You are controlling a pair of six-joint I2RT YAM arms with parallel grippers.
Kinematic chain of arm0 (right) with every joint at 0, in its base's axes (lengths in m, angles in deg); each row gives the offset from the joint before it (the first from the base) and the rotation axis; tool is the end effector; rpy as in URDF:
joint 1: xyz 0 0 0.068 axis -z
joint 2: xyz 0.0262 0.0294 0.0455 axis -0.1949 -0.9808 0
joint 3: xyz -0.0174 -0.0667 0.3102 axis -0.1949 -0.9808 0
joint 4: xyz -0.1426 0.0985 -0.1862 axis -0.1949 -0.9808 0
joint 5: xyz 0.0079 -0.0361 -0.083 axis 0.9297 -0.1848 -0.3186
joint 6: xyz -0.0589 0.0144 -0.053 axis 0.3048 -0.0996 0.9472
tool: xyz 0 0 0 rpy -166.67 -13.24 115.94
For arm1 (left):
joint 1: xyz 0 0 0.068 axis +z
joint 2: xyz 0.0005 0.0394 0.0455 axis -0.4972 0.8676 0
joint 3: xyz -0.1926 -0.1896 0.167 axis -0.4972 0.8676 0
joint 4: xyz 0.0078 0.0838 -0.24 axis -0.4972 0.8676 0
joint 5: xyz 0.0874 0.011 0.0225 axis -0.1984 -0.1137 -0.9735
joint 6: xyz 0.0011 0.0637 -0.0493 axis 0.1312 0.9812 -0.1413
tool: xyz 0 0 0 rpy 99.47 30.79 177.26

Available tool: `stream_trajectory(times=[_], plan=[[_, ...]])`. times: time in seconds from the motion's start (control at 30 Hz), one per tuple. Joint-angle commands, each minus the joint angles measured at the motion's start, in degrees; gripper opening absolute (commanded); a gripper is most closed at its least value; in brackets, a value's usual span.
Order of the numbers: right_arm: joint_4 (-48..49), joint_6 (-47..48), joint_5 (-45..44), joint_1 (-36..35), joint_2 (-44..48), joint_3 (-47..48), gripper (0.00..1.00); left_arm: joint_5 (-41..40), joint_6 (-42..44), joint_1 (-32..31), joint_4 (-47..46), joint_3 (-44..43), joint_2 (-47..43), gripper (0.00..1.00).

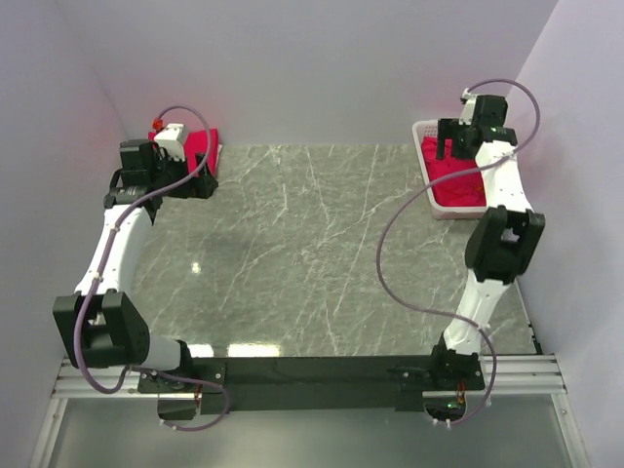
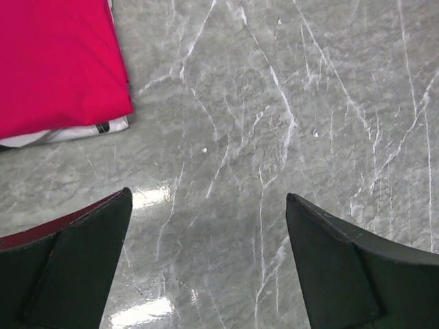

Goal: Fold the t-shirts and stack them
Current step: Grab the tshirt from the pile

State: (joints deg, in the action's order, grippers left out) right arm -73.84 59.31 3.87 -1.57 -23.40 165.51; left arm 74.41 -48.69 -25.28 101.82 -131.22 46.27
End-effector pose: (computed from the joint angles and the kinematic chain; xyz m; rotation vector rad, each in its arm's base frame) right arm 0.4827 -0.0747 0.3564 -0.0305 2.2697 -0.0464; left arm 0.3241 -0.0010 0.3756 0.1501 2.0668 -0.3669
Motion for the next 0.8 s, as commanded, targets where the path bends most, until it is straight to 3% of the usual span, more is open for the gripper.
stream_trajectory(times=[0.0, 0.27, 0.53, 0.57, 0.6, 0.77], plan=[[0.1, 1.5, -5.8, 1.0, -7.4, 8.0, 1.0, -0.6, -0.9, 0.1, 1.1, -2.5, 1.4, 0.99], [3.3, 2.7, -8.7, 1.4, -16.0, 12.6, 0.9, -1.6, -0.3, 0.4, 1.9, -1.7, 3.6, 0.99], [3.0, 1.7, -9.0, 2.1, -16.4, 14.9, 0.22, 0.0, -0.3, 0.6, 4.1, -4.8, 6.7, 0.98], [2.9, 1.6, -8.6, 2.0, -14.7, 14.7, 0.05, 0.1, -0.3, 0.7, 4.0, -5.1, 6.8, 0.98], [2.9, 1.1, -8.4, 2.0, -13.7, 14.4, 0.0, -0.1, -0.3, 0.7, 3.9, -5.2, 6.8, 0.98], [3.9, -0.2, -8.1, 2.0, -4.3, 11.4, 0.0, 1.1, -0.5, 1.0, 4.2, -6.0, 6.8, 0.98]])
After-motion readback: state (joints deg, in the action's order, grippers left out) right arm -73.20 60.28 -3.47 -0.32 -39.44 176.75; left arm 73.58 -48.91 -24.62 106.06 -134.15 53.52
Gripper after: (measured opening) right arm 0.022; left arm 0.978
